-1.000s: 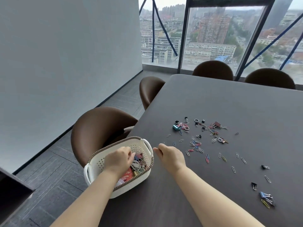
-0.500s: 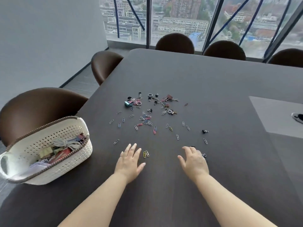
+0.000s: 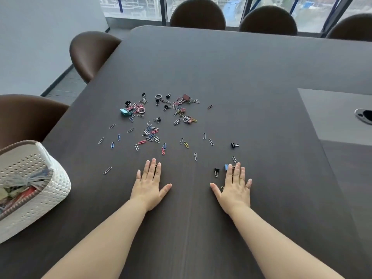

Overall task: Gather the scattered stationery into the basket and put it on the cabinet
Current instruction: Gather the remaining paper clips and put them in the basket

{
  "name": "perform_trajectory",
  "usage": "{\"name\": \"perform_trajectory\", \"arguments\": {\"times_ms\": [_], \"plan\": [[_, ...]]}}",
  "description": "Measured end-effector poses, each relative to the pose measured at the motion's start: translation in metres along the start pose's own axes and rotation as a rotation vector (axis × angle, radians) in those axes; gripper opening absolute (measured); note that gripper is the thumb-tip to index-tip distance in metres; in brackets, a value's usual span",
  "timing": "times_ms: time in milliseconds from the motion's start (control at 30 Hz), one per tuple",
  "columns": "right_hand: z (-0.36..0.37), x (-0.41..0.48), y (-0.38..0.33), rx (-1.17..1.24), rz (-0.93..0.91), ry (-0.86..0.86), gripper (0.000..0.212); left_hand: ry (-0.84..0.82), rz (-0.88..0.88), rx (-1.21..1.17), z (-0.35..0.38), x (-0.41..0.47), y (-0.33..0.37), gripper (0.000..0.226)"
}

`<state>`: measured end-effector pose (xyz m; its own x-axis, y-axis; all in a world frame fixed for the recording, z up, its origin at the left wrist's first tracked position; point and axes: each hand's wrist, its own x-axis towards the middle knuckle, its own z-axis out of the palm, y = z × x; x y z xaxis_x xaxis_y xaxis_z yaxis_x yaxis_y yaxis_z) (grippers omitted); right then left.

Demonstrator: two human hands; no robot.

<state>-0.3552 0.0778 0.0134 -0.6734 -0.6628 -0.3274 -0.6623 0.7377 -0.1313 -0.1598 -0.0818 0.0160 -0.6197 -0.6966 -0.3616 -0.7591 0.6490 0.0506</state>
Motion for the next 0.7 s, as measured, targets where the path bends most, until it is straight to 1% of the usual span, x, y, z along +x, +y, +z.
{"name": "perform_trajectory", "arguments": {"times_ms": [167, 267, 367, 467, 567, 633, 700], "plan": [[-0.014, 0.048, 0.002, 0.032, 0.058, 0.027, 0.093, 0.038, 0.031, 0.038, -0.011, 0.045, -0.008, 0.081], [-0.021, 0.079, -0.005, 0.031, 0.036, 0.043, 0.097, 0.062, 0.054, 0.042, -0.021, 0.078, -0.01, 0.088], [-0.028, 0.108, -0.016, 0.03, -0.008, 0.058, 0.096, 0.093, 0.038, 0.022, -0.03, 0.112, -0.014, 0.093], [-0.033, 0.135, -0.033, 0.067, -0.106, 0.075, 0.09, 0.119, 0.055, 0.021, -0.039, 0.138, -0.017, 0.093], [-0.039, 0.15, -0.059, 0.102, -0.301, 0.072, 0.08, 0.164, 0.116, -0.017, -0.042, 0.147, -0.02, 0.091], [-0.042, 0.151, -0.078, 0.198, -0.442, 0.062, 0.075, 0.214, 0.154, -0.084, -0.041, 0.144, -0.023, 0.087], [-0.046, 0.159, -0.092, 0.322, -0.482, 0.097, 0.076, 0.307, 0.16, -0.156, -0.045, 0.146, -0.032, 0.082]]}}
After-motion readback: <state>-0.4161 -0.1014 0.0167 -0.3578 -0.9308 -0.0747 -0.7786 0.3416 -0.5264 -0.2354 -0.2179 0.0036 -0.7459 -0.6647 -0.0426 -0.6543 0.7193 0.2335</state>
